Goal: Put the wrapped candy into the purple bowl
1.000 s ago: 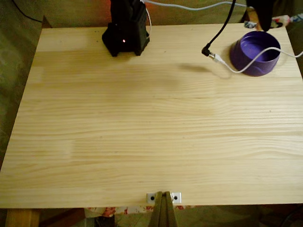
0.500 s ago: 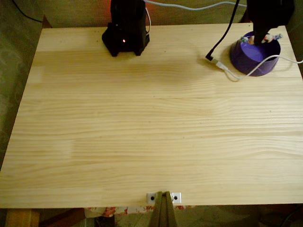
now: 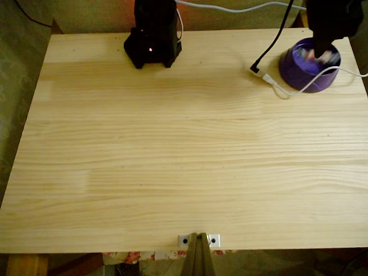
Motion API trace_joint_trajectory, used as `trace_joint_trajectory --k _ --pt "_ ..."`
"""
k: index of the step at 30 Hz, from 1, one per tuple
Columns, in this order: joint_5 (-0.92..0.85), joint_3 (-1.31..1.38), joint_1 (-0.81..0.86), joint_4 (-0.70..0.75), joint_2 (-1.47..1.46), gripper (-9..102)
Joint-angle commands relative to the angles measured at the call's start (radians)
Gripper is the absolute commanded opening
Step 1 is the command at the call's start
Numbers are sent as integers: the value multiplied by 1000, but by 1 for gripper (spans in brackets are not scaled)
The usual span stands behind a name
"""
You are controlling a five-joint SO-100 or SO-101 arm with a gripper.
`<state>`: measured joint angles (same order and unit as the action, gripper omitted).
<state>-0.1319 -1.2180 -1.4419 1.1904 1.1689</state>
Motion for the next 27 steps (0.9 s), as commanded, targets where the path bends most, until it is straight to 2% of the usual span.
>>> trace_joint_trajectory --k 1,7,13,15,18,22,27 --pt "5 83 -6 -2 34 15" --pt "9 84 11 8 66 16" --pt "51 109 69 5 147 -1" --pt "32 121 101 34 173 -2" --pt "-11 115 169 77 224 -2" --pt "98 97 305 89 328 -2" --pt "150 17 503 138 488 -2"
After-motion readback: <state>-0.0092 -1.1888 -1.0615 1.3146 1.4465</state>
